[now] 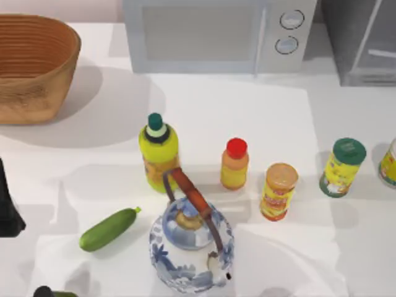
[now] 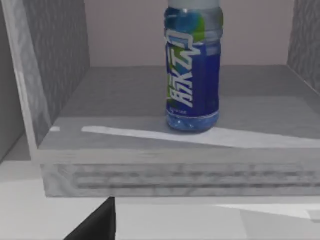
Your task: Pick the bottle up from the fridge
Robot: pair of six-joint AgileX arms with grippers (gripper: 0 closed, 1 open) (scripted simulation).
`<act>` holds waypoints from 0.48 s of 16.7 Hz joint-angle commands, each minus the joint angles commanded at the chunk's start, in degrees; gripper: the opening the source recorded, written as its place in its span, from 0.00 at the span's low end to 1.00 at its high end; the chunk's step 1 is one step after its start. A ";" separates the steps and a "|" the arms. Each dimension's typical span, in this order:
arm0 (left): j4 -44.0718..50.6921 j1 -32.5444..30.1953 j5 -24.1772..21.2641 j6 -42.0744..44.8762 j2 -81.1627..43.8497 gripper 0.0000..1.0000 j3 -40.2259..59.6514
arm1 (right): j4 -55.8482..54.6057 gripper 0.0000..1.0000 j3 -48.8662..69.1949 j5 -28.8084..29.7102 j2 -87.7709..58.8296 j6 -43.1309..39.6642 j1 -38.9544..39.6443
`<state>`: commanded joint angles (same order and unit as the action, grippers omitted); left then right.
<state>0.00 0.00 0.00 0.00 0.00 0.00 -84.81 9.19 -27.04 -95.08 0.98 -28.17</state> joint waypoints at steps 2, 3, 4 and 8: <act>0.00 0.00 0.00 0.00 0.00 1.00 0.00 | -4.89 1.00 0.81 -1.45 -4.61 0.04 -1.45; 0.00 0.00 0.00 0.00 0.00 1.00 0.00 | -6.48 1.00 1.10 -1.95 -6.19 0.05 -1.94; 0.00 0.00 0.00 0.00 0.00 1.00 0.00 | -7.48 1.00 1.29 -2.27 -7.22 0.05 -2.26; 0.00 0.00 0.00 0.00 0.00 1.00 0.00 | -7.91 1.00 1.37 -2.42 -7.67 0.05 -2.40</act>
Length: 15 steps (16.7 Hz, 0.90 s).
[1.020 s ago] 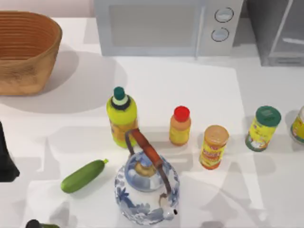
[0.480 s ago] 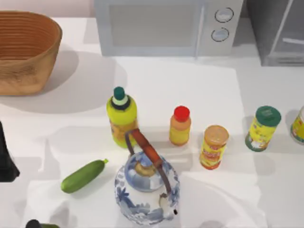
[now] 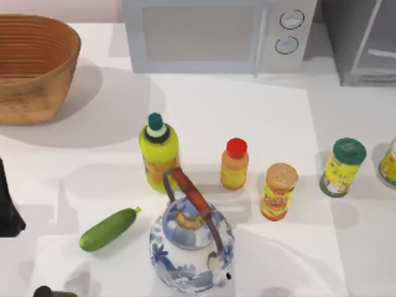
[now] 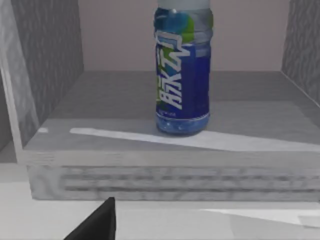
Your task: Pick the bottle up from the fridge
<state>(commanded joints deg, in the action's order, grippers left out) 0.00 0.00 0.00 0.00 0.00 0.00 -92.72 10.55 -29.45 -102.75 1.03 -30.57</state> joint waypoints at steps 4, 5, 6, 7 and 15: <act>0.00 0.00 0.00 0.00 0.00 1.00 0.00 | 1.04 1.00 1.87 1.09 -1.39 -0.21 0.90; 0.00 0.00 0.00 0.00 0.00 1.00 0.00 | 1.91 1.00 3.76 1.95 -2.62 -0.36 1.52; 0.00 0.00 0.00 0.00 0.00 1.00 0.00 | 3.04 1.00 6.22 3.00 -4.08 -0.51 2.32; 0.00 0.00 0.00 0.00 0.00 1.00 0.00 | 4.47 1.00 9.32 4.21 -5.77 -0.65 3.34; 0.00 0.00 0.00 0.00 0.00 1.00 0.00 | 20.48 1.00 40.75 15.52 -20.09 -1.00 14.47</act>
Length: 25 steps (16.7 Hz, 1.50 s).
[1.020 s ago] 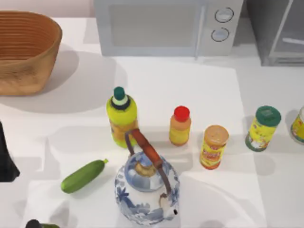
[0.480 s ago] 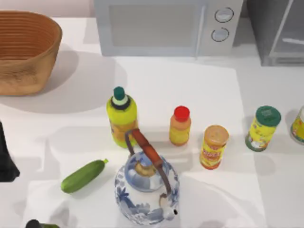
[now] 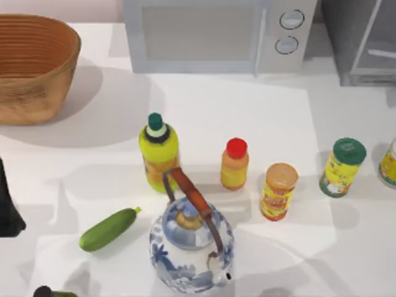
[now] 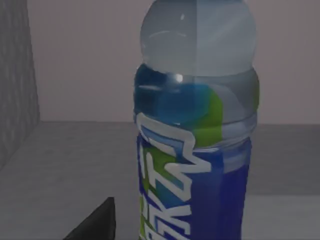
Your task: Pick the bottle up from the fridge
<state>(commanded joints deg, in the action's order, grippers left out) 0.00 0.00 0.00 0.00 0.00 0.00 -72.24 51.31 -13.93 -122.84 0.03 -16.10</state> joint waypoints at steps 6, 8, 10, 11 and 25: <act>0.00 0.00 0.00 0.00 0.00 1.00 0.00 | 4.10 1.00 5.66 2.76 -2.37 -0.05 2.84; 0.00 0.00 0.00 0.00 0.00 1.00 0.00 | 3.94 1.00 5.46 2.62 -2.06 -0.04 2.57; 0.00 0.00 0.00 0.00 0.00 1.00 0.00 | 4.50 1.00 6.41 2.69 -2.80 -0.05 2.72; 0.00 0.00 0.00 0.00 0.00 1.00 0.00 | 5.20 1.00 7.78 2.81 -3.65 -0.06 2.87; 0.00 0.00 0.00 0.00 0.00 1.00 0.00 | 12.71 0.77 22.59 4.36 -10.73 -0.14 4.34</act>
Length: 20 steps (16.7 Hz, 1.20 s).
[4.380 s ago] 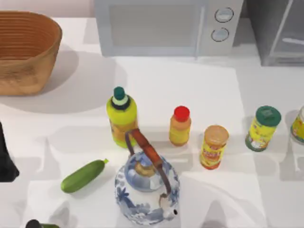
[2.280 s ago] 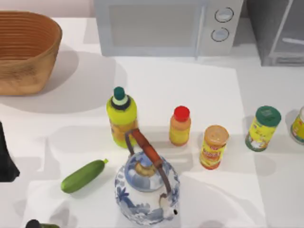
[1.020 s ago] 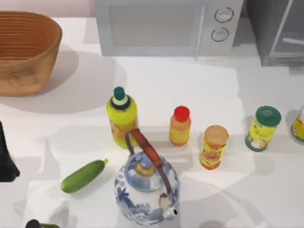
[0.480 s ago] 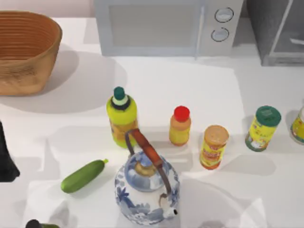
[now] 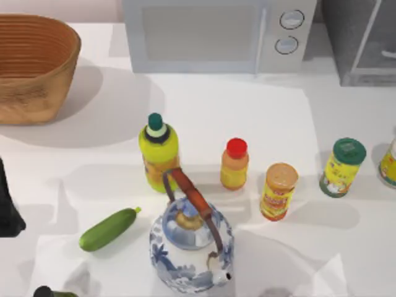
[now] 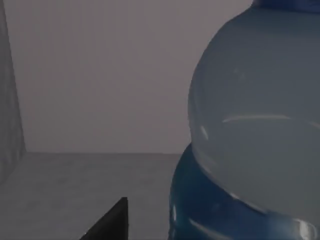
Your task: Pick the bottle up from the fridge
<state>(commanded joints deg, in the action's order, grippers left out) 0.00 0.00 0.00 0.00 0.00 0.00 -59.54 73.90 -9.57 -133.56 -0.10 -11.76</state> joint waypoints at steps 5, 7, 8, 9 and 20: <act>0.00 0.00 0.00 0.00 0.00 1.00 0.00 | 0.00 0.40 0.00 0.00 0.00 0.00 0.00; 0.00 0.00 0.00 0.00 0.00 1.00 0.00 | 0.00 0.25 0.00 0.00 0.00 0.00 0.00; 0.00 0.00 0.00 0.00 0.00 1.00 0.00 | 0.00 0.17 0.00 0.00 0.00 0.00 0.00; 0.00 0.00 0.00 0.00 0.00 1.00 0.00 | 0.00 0.10 0.00 0.00 0.00 0.00 0.00; 0.00 0.00 0.00 0.00 0.00 1.00 0.00 | 0.15 0.00 0.00 -0.03 0.27 0.07 -0.16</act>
<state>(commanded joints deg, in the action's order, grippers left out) 0.00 0.00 0.00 0.00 0.00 0.00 -59.38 73.90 -9.60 -133.29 -0.03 -11.91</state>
